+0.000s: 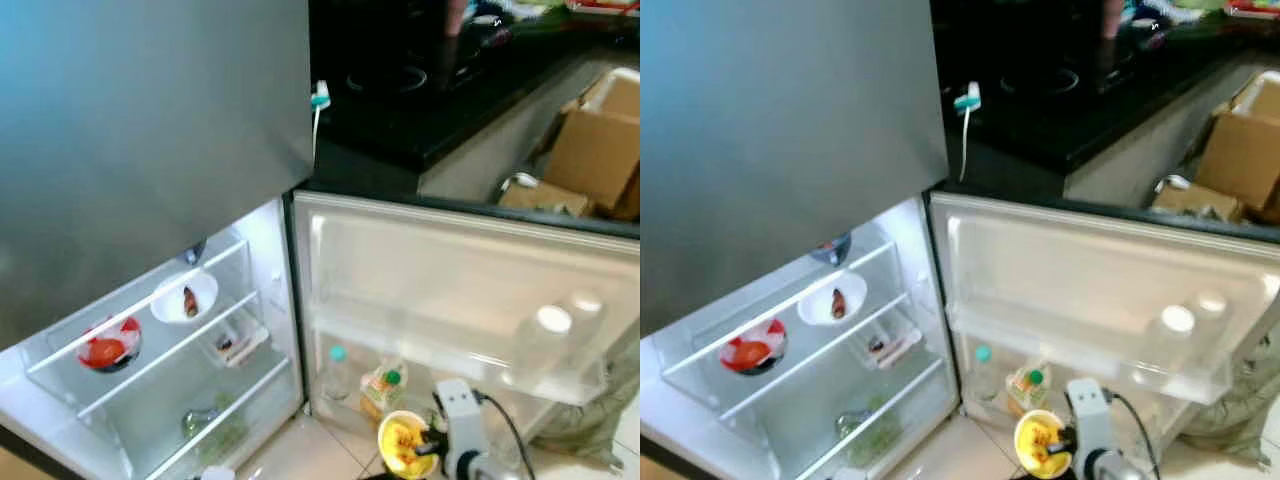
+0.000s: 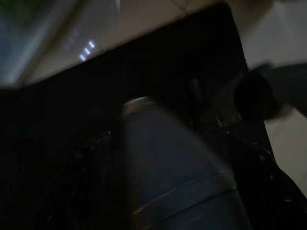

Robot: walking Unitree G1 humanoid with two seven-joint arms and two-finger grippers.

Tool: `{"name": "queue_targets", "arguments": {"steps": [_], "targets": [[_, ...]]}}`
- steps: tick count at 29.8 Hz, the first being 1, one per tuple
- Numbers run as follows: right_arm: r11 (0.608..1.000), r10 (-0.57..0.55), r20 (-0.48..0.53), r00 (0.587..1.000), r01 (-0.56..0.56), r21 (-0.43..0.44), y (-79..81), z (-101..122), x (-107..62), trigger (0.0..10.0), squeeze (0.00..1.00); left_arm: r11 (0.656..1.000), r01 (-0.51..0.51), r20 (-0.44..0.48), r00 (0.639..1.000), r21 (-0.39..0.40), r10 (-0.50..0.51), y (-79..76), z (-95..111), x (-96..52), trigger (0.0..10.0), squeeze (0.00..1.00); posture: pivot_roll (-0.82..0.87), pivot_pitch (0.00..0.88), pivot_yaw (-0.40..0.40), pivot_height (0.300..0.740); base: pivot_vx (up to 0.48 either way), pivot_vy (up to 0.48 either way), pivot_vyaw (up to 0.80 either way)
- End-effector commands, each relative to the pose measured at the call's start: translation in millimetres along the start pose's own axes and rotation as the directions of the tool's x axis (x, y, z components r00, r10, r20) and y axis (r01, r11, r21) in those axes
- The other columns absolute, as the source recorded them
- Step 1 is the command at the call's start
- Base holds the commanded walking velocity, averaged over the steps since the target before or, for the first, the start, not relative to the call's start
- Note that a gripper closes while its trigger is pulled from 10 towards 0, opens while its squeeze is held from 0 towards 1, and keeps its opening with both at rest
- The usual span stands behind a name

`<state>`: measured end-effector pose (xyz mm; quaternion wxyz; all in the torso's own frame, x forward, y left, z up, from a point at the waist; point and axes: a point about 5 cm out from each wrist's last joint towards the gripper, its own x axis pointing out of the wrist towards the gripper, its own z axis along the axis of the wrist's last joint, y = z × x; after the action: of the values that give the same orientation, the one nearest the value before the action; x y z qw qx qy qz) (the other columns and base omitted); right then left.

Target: Restocking fridge

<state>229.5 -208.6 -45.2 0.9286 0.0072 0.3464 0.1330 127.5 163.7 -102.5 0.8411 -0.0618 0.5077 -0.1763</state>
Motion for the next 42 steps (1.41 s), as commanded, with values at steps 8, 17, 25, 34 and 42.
{"name": "queue_targets", "arguments": {"steps": [8, 17, 25, 34, 42], "targets": [[0.938, 0.347, 0.078, 0.935, -0.344, -0.052, 29.2, 22, 6.4, 10.0, 0.00, 1.000, -0.018, -0.042, 0.999, -0.009, 0.017, 5.1, -13, -4.9, 10.0, 0.00, -0.11, 0.039, 0.060, 0.740, 0.000, 0.000, 0.00], [0.779, 0.623, 0.109, 0.775, -0.600, -0.182, 45.4, 58, 2.3, 10.0, 0.00, 1.000, -0.009, 0.071, 0.997, -0.023, 0.011, 15.1, 7, -7.5, 10.0, 0.00, -0.11, 0.037, 0.054, 0.740, 0.000, 0.000, 0.00], [0.624, 0.770, 0.119, 0.627, -0.701, -0.346, 53.2, 107, -17.9, 10.0, 0.00, 0.980, 0.066, 0.326, 0.937, 0.190, -0.127, 25.7, 75, -16.9, 10.0, 0.00, -0.09, 0.042, 0.043, 0.740, 0.000, 0.000, 0.00], [0.640, 0.744, 0.152, 0.651, -0.629, -0.442, 59.9, 157, -38.4, 10.0, 0.00, 0.855, 0.063, 0.502, 0.786, 0.516, -0.361, 19.5, 158, -44.3, 10.0, 0.00, -0.08, 0.047, 0.039, 0.740, 0.000, 0.000, 0.00], [0.674, 0.708, 0.170, 0.686, -0.582, -0.455, 63.5, 182, -52.6, 10.0, 0.00, 0.798, 0.008, 0.613, 0.635, 0.603, -0.470, 16.2, 187, -73.0, 10.0, 0.00, -0.08, 0.049, 0.042, 0.740, 0.000, 0.000, 0.00]]}}
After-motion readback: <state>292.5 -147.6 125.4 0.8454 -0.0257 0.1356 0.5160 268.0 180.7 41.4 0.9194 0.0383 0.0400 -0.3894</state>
